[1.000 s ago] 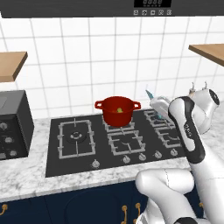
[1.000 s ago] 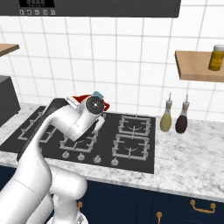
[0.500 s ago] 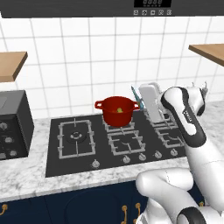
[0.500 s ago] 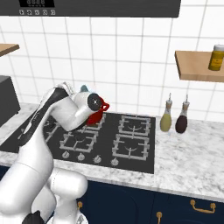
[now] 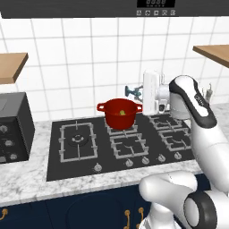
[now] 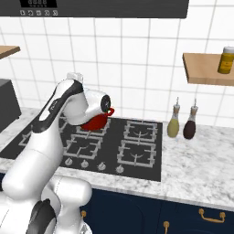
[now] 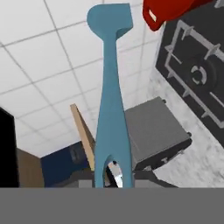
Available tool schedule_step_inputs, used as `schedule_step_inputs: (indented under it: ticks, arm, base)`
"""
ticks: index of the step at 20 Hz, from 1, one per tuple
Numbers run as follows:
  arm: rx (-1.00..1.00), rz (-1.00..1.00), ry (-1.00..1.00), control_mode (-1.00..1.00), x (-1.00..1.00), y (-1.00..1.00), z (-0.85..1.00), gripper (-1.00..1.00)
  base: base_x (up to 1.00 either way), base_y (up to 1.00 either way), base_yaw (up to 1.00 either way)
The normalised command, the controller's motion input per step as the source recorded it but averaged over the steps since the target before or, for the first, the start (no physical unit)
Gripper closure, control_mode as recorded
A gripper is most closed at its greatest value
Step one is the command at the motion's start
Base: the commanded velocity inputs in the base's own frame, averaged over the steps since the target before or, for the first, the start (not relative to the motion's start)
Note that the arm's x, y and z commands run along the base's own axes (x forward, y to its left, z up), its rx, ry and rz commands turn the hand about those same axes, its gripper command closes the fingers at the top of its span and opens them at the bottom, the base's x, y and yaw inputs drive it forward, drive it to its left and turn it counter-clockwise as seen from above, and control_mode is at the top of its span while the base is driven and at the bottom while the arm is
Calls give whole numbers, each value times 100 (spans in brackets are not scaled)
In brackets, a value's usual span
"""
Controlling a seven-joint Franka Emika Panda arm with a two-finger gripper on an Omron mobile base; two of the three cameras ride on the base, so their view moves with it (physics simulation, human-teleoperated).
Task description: Put the carrot and cucumber in the pot. Retrieve the spatula and lightly stir the vegetables in the pot.
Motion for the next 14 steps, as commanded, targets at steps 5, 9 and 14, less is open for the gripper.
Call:
schedule_step_inputs:
  ticks: [5, 9, 14]
  arm:
    - [36, 4, 43, -100, 6, -1, 39, 100]
    - [26, -2, 41, -100, 3, -4, 33, 100]
    - [9, -4, 27, -100, 10, -3, 10, 100]
  base:
    - [0, 0, 0]
    - [0, 0, 0]
    - [0, 0, 0]
